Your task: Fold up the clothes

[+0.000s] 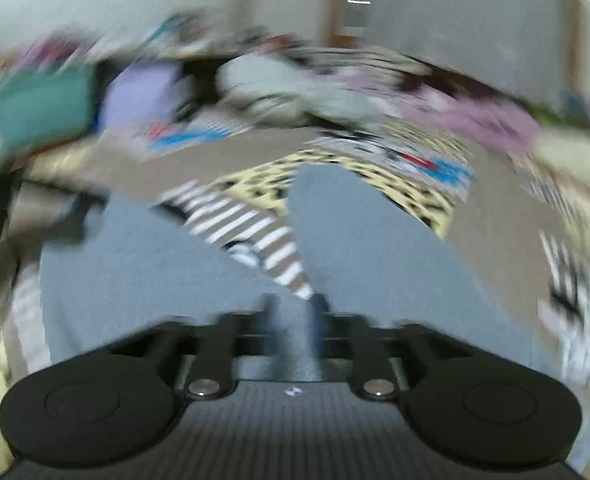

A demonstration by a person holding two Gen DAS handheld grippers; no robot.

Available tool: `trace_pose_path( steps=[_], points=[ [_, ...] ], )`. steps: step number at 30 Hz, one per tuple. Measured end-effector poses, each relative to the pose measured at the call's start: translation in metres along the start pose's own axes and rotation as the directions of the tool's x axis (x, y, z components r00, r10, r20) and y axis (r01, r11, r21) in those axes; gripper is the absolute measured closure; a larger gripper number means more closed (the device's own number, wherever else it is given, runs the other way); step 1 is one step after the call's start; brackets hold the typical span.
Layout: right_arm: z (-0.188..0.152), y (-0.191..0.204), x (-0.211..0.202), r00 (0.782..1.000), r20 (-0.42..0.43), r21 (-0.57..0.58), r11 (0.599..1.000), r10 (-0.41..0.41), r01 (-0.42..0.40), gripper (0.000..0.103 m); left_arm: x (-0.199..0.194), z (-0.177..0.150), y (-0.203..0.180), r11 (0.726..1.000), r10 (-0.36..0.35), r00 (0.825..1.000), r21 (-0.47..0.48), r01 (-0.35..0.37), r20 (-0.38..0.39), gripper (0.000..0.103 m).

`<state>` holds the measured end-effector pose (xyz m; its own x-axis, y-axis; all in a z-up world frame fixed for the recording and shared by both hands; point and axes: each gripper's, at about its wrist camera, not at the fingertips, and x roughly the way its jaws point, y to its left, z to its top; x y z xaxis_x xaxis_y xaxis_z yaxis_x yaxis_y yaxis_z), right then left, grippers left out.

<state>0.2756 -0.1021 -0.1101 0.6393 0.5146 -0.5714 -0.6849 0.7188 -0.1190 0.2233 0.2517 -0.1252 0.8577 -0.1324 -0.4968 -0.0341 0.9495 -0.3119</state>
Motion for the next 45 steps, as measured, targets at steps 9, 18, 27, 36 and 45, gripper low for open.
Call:
trace_pose_path(
  steps=[9,18,27,36,45],
  points=[
    [0.015,-0.01,0.044,0.971,-0.208,-0.252,0.952,0.12,-0.171,0.072,0.002,0.002,0.002,1.0,-0.006,1.0,-0.008,0.006,0.0,0.08],
    [0.012,-0.009,0.036,0.977,-0.169,-0.281,0.944,0.13,-0.174,0.097,-0.002,0.004,0.009,0.998,-0.042,0.999,-0.055,0.043,0.024,0.08],
    [0.025,-0.047,0.061,0.971,-0.187,-0.069,0.984,0.151,-0.166,0.097,0.027,0.002,0.003,0.996,0.06,0.998,-0.064,-0.062,-0.036,0.079],
    [0.025,-0.03,0.051,0.986,-0.158,-0.113,0.991,0.051,-0.069,0.083,0.011,0.003,-0.001,0.995,0.101,0.995,-0.027,-0.101,0.021,0.069],
    [0.022,0.003,0.015,0.998,-0.02,-0.107,0.993,0.056,-0.058,0.071,0.016,0.004,-0.015,0.998,0.066,0.997,0.004,-0.066,0.043,0.069]
  ],
)
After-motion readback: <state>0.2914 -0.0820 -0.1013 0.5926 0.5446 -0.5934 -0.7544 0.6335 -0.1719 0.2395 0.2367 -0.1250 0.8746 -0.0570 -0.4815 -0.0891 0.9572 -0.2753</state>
